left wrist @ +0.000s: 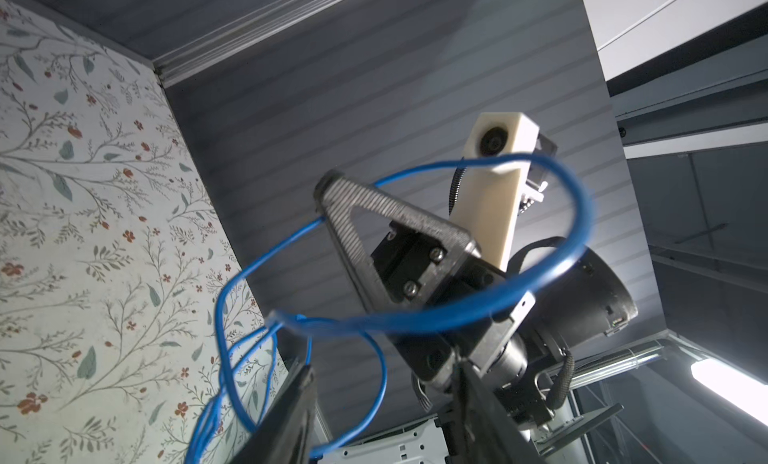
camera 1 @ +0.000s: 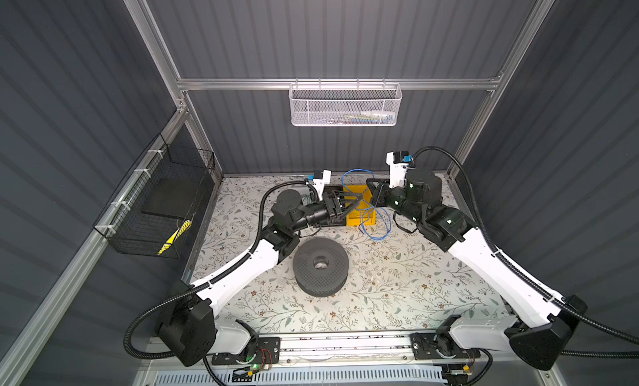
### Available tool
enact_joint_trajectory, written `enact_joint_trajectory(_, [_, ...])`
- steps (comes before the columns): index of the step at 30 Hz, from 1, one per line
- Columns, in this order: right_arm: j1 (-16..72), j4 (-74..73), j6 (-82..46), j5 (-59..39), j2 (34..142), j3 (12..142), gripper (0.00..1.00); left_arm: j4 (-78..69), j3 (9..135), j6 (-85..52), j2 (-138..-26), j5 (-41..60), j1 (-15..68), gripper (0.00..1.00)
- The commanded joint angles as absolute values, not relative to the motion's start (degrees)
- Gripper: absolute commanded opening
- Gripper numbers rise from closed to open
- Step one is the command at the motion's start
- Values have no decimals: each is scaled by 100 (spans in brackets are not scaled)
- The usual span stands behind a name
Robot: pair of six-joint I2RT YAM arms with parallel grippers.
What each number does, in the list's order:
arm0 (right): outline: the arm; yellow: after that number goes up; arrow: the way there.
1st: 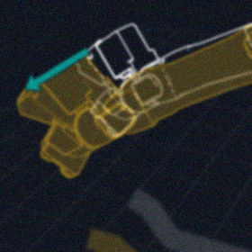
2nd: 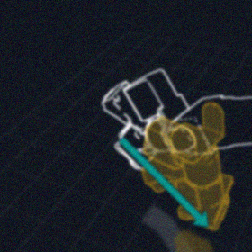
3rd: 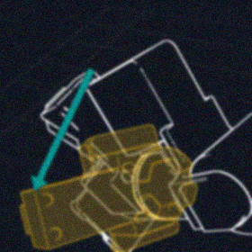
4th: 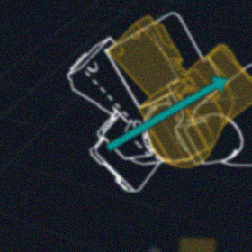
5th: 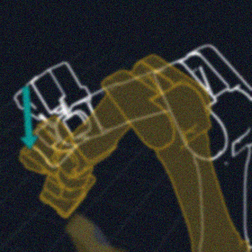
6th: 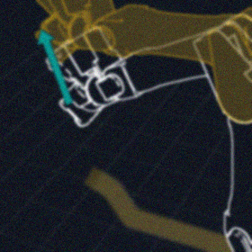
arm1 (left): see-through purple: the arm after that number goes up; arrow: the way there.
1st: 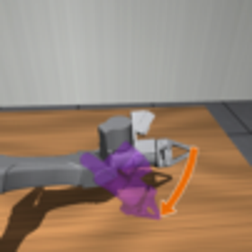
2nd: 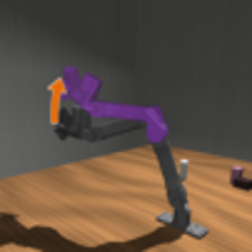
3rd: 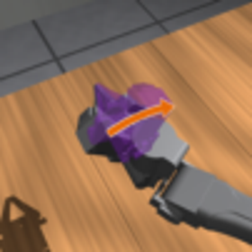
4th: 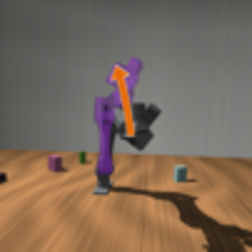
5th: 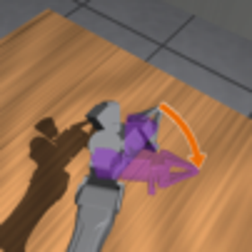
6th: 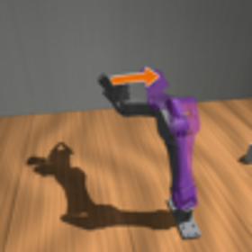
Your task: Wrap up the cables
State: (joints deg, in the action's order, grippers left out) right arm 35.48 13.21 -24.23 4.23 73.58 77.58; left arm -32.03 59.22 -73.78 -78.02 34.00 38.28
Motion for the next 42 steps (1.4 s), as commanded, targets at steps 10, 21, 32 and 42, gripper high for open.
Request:
enact_joint_trajectory(10, [3628,803,-2092,887,7270,7657,0,-4329,5274,-8456,-7604,3190,3917,49])
enact_joint_trajectory(21, [3740,695,-2048,972,7273,7612,0,-5201,5424,-8701,-8227,3145,4038,50])
enact_joint_trajectory(32, [3851,617,-1987,980,7260,7524,0,-5616,5589,-8921,-8661,3155,4078,39])
enact_joint_trajectory(42, [4061,492,-1715,1266,7252,7411,0,-6092,5625,-9217,-8972,3085,4077,22])
